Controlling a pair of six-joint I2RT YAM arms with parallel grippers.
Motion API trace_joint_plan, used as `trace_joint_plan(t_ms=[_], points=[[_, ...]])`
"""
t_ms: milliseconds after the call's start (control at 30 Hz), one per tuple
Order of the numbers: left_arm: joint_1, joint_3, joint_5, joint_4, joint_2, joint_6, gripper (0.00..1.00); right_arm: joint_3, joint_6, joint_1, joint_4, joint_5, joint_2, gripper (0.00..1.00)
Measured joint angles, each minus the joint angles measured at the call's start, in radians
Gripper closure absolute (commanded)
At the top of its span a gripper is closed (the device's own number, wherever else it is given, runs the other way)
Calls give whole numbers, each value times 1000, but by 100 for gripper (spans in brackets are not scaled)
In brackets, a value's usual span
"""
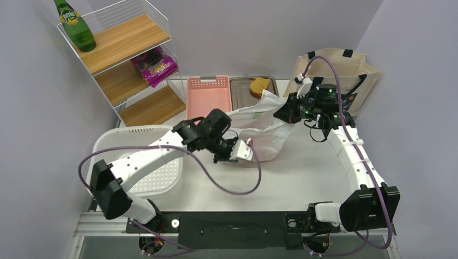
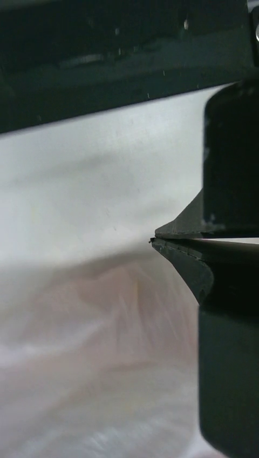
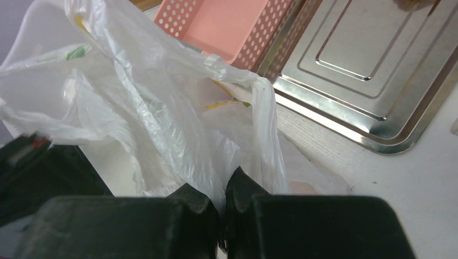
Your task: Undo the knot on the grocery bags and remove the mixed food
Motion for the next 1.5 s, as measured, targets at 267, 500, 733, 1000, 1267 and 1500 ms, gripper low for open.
trace_joint_plan(t_ms=[267,500,733,1000,1267,1500], points=[[-104,-142,34,100,-199,-98,56,-4,64,-8,94,17,27,100],[-86,35,-133,271,-143,-177,28,-46,82,-5,125,14,26,100],[31,192,-182,211,66,-23,24,-51,85,-5,134,16,24,100],[63,115,-158,87,136,34,24,-51,86,-5,136,27,25,100],[43,-42,-232,140,126,24,51,-51,97,-5,153,31,35,100],[43,-13,-207,124,108,25,100,-51,97,-6,159,42,46,100]])
